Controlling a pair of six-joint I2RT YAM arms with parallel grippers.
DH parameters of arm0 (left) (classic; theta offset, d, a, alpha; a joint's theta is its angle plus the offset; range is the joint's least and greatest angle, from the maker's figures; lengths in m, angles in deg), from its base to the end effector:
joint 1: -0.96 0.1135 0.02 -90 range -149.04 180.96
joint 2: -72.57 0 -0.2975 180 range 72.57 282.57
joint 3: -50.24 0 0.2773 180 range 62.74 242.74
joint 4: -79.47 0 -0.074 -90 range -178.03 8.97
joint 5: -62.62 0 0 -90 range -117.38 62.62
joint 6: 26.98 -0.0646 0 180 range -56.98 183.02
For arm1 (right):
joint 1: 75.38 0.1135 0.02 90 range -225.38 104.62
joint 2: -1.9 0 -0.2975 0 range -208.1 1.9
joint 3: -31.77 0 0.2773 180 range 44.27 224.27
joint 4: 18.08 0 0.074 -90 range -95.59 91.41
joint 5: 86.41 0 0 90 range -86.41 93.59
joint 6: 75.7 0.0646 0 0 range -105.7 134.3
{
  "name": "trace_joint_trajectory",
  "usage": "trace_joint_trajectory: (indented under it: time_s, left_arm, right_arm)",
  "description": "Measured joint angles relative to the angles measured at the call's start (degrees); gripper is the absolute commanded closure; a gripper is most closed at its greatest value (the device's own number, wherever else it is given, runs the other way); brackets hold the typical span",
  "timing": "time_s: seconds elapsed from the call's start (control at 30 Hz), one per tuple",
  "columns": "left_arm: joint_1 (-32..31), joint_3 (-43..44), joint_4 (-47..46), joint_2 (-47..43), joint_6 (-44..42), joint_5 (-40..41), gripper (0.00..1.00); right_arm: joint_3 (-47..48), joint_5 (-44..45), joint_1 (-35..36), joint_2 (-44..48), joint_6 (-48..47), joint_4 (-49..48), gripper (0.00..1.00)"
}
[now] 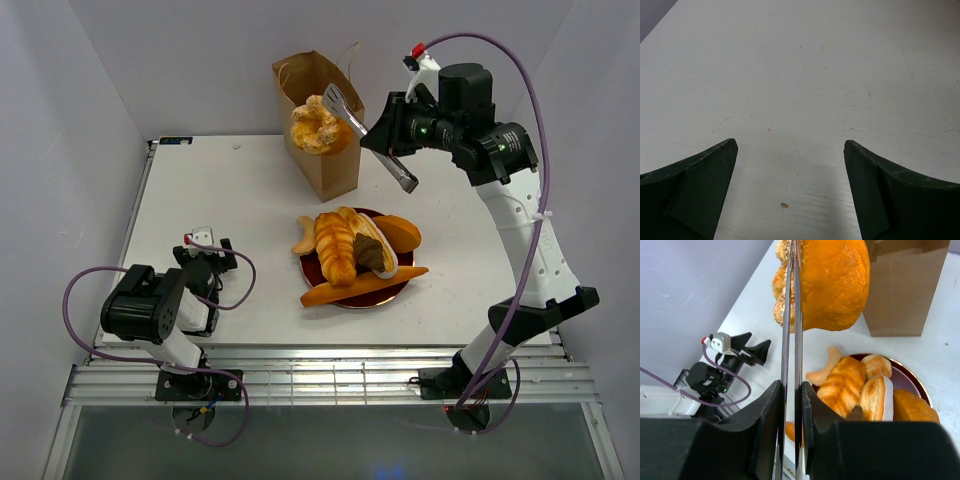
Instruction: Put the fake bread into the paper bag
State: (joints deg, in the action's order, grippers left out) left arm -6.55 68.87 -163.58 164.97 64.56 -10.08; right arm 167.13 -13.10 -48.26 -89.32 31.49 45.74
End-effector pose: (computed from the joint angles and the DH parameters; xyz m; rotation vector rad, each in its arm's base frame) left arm 0.2437 -0.0127 0.1193 -0.1282 1.7470 0.1500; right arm 0.3060 0.1776 0.5583 -0.3734 1.9459 0.7913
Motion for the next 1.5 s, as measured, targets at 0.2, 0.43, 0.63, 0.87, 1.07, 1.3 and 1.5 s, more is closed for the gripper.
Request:
trace_joint_trajectory:
  time_s: [0.2, 0.43, 0.63, 0.87, 1.07, 1.3, 1.5]
  left_arm:
    - [0.0, 0.0, 0.0, 0.0, 0.0, 0.0, 0.02]
    - [0.0, 0.0, 0.0, 0.0, 0.0, 0.0, 0.02]
    - [0.0, 0.0, 0.0, 0.0, 0.0, 0.0, 0.02]
    - [0.0, 0.0, 0.0, 0.0, 0.0, 0.0, 0.02]
    - [0.0, 0.0, 0.0, 0.0, 0.0, 0.0, 0.02]
    - [0.0, 0.0, 0.0, 0.0, 0.0, 0.0, 0.02]
    - [0.0, 0.0, 0.0, 0.0, 0.0, 0.0, 0.02]
  right_arm:
    - [1.9, 0.0, -0.8, -1.9, 2.3, -4.2, 0.92]
    - [4.1, -0.7, -2.7, -6.1, 4.9, -9.2, 0.92]
    - [4.8, -3.0, -5.3, -9.1, 7.8, -14.7, 0.92]
    - [5.0, -5.0, -6.9, -11.8, 10.3, -21.1, 0.92]
    - [5.3, -6.4, -7.1, -16.4, 11.7, -24.9, 0.92]
    - [5.3, -6.4, -7.8, -20.9, 12.5, -26.4, 0.92]
    - [5.0, -7.0, -8.3, -21.0, 12.5, -28.9, 0.74]
